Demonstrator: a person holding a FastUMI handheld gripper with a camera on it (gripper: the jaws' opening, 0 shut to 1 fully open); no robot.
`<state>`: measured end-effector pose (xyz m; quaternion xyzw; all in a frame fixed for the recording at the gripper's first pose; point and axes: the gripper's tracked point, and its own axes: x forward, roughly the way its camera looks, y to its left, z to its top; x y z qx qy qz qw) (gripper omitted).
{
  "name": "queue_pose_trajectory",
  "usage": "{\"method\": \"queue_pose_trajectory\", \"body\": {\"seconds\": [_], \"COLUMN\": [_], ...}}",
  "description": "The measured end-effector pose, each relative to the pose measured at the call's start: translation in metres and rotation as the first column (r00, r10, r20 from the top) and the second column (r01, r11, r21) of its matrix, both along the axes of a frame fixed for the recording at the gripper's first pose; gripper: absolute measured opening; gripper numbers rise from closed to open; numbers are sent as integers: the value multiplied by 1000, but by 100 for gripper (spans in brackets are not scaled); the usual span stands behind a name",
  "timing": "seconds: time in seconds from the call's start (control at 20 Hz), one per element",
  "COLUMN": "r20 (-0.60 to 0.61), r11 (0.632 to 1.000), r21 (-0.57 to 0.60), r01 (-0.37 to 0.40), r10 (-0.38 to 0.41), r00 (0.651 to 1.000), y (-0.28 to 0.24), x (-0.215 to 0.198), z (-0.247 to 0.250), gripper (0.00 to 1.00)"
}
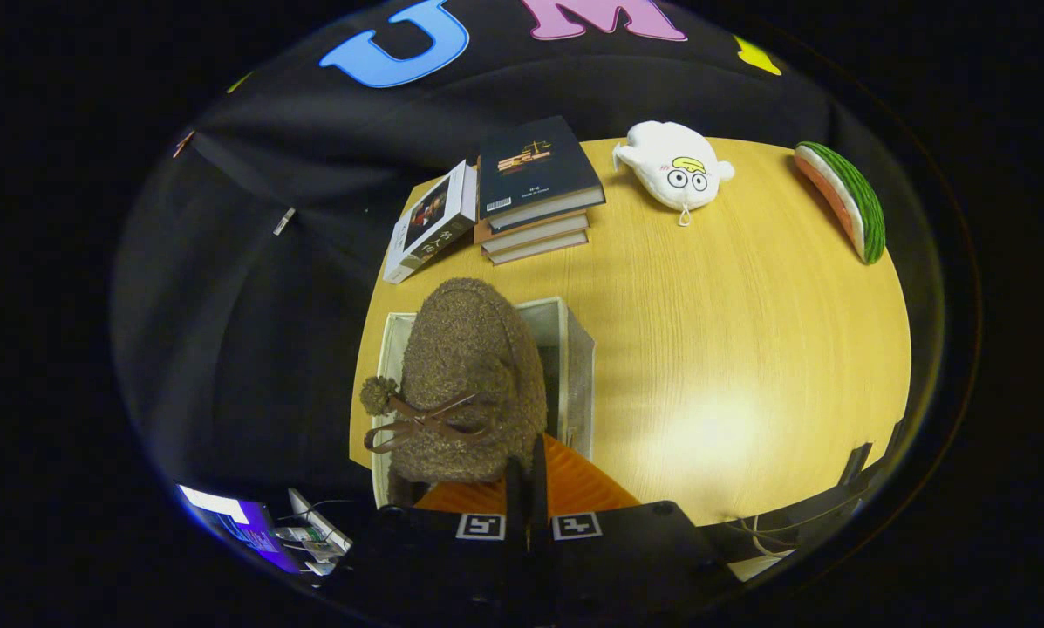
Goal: Open the storage box then place both shoes into the box .Put the left shoe in first, then the right shoe, with the right side of both shoes facing outward in a uniform manner.
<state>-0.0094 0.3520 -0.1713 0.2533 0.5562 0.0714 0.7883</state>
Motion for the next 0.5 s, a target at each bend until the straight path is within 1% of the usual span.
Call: {"method": "queue_pose_trajectory", "body": {"seconds": [0.1,0.3,0.35,0.5], "r20": [-13,-37,-36,-25], "r11": [1000,999,999,999], "r21": [-23,-41,-42,-43], "r01": [-5,10,13,15], "r10": [5,-11,-15,-17], "r00": [1000,999,999,1000], "y": [5,5,4,1], "x": [-2,-4,-4,-4], "z": [-7,-15,-16,-17], "gripper": [5,5,7,20]}}
